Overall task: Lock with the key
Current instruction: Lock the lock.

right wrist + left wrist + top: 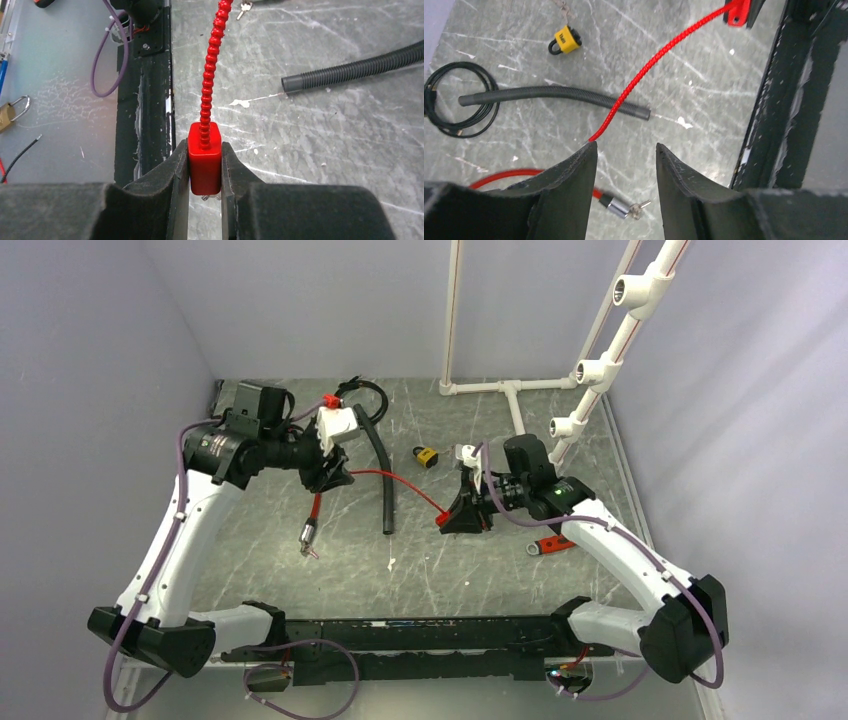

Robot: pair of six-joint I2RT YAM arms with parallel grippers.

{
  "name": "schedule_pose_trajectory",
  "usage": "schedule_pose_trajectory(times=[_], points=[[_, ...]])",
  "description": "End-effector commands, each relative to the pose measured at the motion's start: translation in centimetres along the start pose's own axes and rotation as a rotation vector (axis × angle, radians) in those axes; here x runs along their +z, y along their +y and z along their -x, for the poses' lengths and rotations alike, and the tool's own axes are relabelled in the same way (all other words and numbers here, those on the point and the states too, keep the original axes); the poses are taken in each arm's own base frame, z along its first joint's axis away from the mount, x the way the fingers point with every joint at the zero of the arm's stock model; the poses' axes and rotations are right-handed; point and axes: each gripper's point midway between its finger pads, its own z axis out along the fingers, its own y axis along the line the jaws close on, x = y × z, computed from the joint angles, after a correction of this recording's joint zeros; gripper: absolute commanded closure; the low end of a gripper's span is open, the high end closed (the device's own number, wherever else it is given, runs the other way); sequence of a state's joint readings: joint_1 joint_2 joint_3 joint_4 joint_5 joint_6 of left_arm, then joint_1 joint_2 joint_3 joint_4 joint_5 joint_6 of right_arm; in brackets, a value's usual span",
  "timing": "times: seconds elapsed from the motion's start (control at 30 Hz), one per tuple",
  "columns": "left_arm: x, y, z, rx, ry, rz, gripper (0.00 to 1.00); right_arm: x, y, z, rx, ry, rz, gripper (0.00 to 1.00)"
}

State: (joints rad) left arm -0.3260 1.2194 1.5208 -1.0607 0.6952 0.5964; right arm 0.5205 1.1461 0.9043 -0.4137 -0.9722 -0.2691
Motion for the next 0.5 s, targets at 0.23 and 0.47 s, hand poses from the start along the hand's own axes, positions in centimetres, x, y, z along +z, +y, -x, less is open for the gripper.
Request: schedule_pose_trajectory(times=[0.23, 0.47], points=[[0.2, 2.7, -3.2, 0.430, 0.104, 0.074, 0.51, -0.4, 0.6, 1.6, -0.030, 0.002, 0.026, 1.00], [1.6, 2.7, -3.5, 0.437, 0.107, -0.005, 0.49, -0.3, 1.0, 2.0, -0.052, 0.002, 0.038, 1.00]])
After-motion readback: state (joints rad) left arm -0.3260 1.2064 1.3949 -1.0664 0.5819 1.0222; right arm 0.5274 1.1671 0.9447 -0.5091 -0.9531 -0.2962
